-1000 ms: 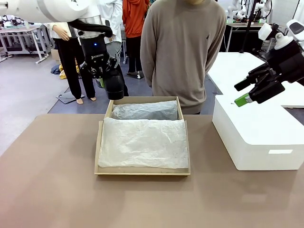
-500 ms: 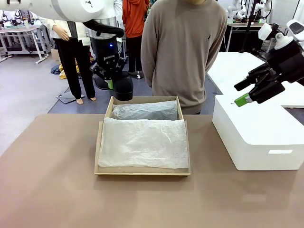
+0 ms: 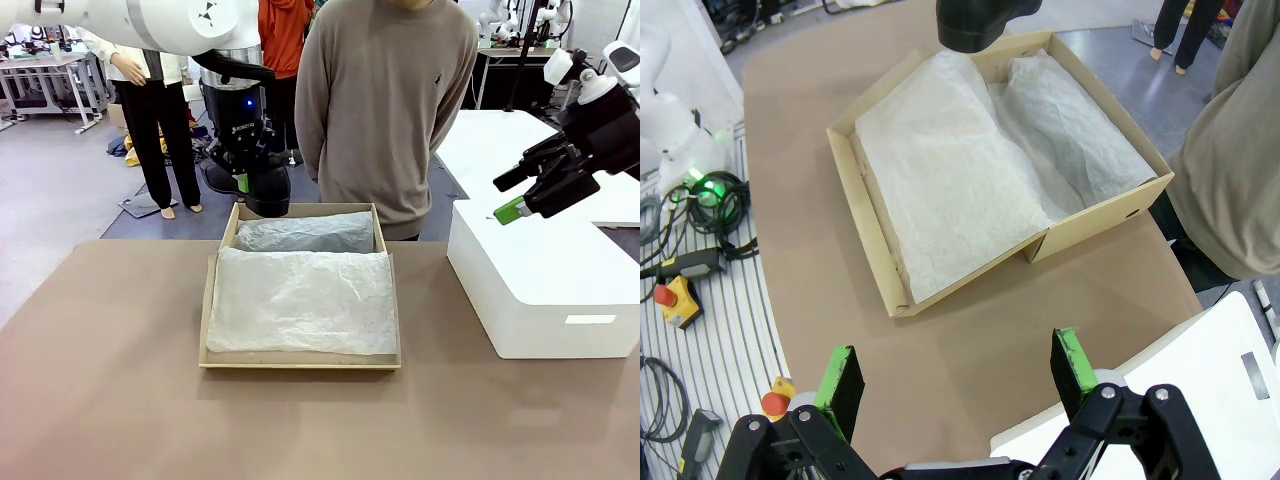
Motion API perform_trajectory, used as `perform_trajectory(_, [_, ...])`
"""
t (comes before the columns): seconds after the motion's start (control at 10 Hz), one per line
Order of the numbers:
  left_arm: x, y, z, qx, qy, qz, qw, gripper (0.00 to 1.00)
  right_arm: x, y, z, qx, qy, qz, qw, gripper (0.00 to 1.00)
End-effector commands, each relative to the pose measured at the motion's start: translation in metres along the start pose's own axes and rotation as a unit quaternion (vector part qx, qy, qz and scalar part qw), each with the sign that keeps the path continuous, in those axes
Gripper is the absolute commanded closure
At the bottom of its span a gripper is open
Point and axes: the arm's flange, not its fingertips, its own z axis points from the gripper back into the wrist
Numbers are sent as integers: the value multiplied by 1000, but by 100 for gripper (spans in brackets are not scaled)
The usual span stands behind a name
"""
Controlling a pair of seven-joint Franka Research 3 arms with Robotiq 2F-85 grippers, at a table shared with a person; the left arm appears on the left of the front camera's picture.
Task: Pack the shoes into the box.
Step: Place the other shoe of the Shoes into the Shoes Box.
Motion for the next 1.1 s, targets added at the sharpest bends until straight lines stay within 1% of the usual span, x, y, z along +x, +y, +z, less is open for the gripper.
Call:
perform_trajectory(0.0, [3, 5, 5, -5, 5, -4, 1000, 100, 0, -4, -1, 6, -15, 12, 1000, 0])
perform_trajectory(0.3, [0, 0, 0, 0, 0, 0, 1000, 100, 0, -4, -1, 6, -15, 12, 1000, 0])
perform_trajectory(0.4, [-11, -7, 4, 3, -22, 52, 998, 100, 0, -4, -1, 6, -15, 12, 1000, 0])
perform_trajectory(0.6, [-37, -29, 10, 8, -24, 147, 989, 100, 0, -4, -1, 6, -15, 12, 1000, 0])
perform_trajectory(0.7, [-43, -38, 11, 9, -31, 183, 983, 100, 0, -4, -1, 6, -15, 12, 1000, 0])
perform_trajectory(0.8, [-49, -48, 10, 19, -32, 203, 979, 100, 0, -4, -1, 6, -15, 12, 1000, 0])
perform_trajectory(1.0, [-61, -72, 4, 22, -17, 251, 967, 100, 0, -4, -1, 6, -15, 12, 1000, 0])
